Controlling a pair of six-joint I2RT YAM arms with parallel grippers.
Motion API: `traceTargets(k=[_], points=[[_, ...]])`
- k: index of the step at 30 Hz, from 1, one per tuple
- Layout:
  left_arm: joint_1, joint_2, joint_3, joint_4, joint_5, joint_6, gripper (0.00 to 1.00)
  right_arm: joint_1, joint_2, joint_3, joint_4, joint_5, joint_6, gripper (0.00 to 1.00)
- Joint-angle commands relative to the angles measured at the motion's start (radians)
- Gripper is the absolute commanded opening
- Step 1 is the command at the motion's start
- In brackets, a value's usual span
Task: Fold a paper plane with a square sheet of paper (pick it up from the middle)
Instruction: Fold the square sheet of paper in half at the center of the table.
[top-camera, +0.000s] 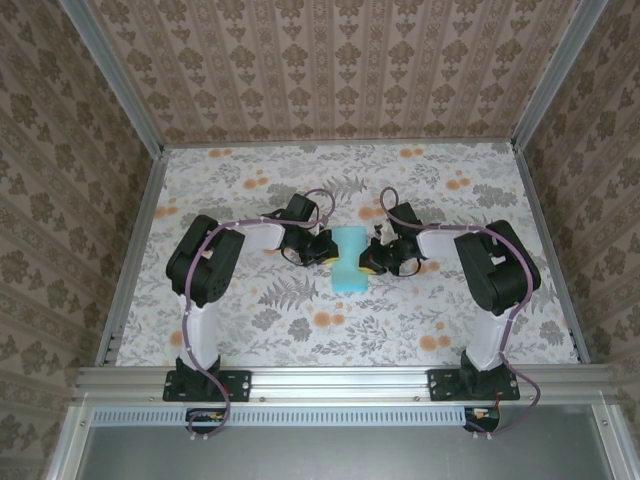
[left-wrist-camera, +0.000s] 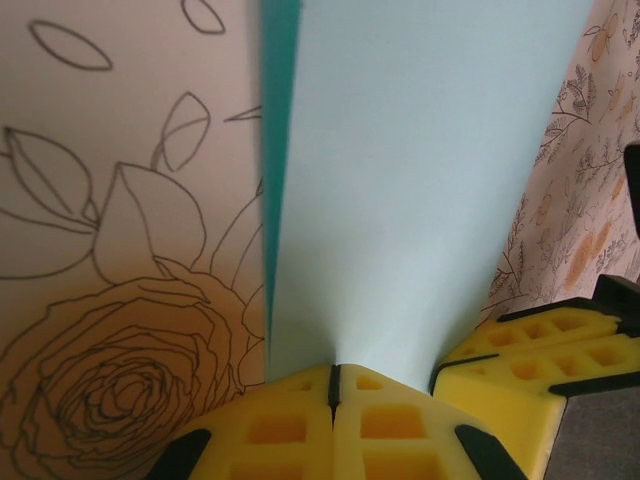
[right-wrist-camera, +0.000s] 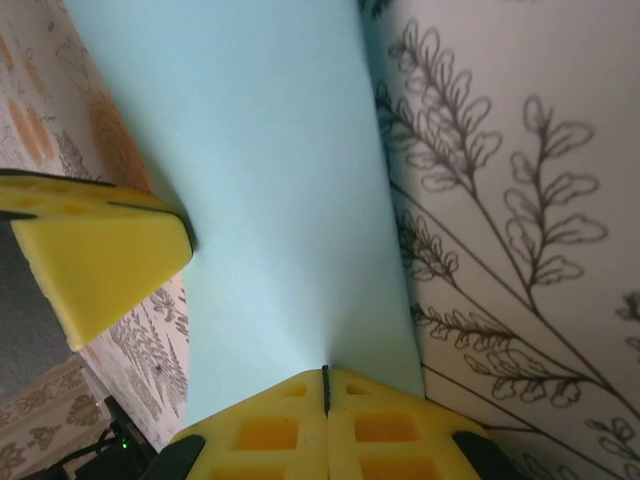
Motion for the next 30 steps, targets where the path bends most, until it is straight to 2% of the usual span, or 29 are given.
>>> traceTargets(k=[1, 3, 9, 14, 24, 30], points=[[0.003, 0.128, -0.081, -0.234, -0.187, 0.014, 0.0, -0.012, -0.031, -0.053, -0.141, 0.013, -0.034, 0.06], [0.003, 0.127, -0.083, -0.232, -0.188, 0.014, 0.0, -0.019, -0.053, -0.064, -0.15, 0.032, -0.045, 0.07], [0.003, 0.13, -0.078, -0.232, -0.187, 0.019, 0.0, 0.022, -0.057, 0.038, -0.104, -0.03, -0.022, 0.07], [0.002, 0.13, -0.076, -0.232, -0.189, 0.02, 0.0, 0.049, -0.015, 0.07, -0.077, -0.033, 0.007, 0.07], [0.002, 0.133, -0.075, -0.231, -0.195, 0.02, 0.0, 0.062, -0.021, -0.045, -0.086, -0.011, -0.006, 0.07], [0.003, 0.138, -0.075, -0.229, -0.198, 0.024, 0.0, 0.062, -0.08, -0.162, -0.09, 0.003, 0.004, 0.07]])
